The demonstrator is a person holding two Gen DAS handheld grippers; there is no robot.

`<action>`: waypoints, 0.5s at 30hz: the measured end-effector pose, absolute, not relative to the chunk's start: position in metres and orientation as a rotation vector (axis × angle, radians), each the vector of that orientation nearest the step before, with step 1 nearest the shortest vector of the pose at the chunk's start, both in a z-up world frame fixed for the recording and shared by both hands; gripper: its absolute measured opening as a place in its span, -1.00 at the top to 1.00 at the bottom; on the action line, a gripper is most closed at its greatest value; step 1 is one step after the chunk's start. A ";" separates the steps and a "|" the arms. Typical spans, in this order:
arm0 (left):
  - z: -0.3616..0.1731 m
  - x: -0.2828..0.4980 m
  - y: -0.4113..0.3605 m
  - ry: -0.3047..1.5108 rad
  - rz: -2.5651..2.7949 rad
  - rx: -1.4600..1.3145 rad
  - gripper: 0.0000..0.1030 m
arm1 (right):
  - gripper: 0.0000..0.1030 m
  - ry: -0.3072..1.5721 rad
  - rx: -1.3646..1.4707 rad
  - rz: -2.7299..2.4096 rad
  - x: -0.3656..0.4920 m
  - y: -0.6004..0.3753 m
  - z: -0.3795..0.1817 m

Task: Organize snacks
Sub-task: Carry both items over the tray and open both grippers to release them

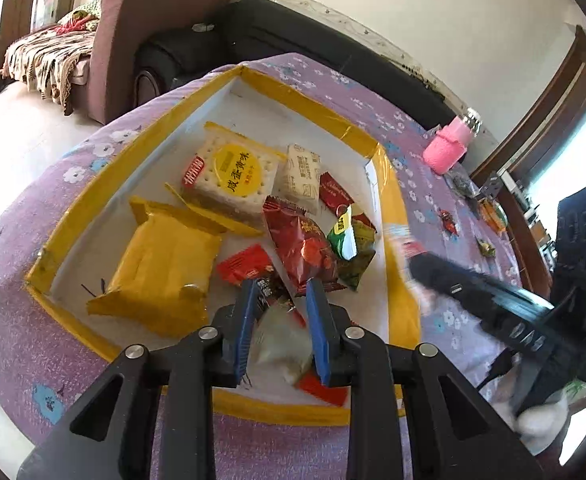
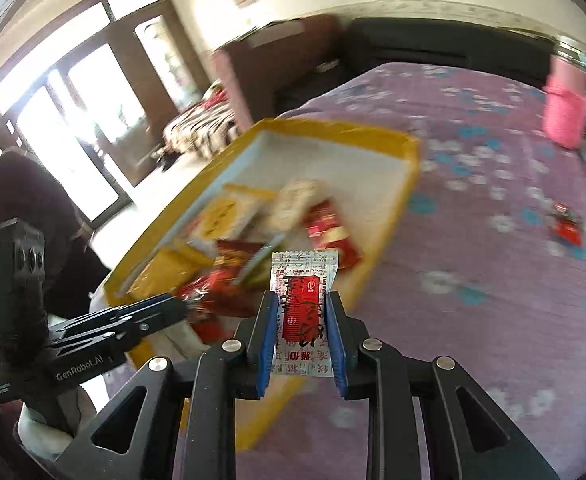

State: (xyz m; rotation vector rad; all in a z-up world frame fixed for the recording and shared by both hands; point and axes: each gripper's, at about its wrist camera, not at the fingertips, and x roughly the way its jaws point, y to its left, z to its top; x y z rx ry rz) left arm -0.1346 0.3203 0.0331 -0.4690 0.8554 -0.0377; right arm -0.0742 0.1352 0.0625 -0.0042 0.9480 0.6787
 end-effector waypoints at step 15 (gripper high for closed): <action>0.078 -0.163 0.319 0.637 0.020 -0.421 -0.42 | 0.09 0.936 -0.102 0.692 -0.092 0.171 0.049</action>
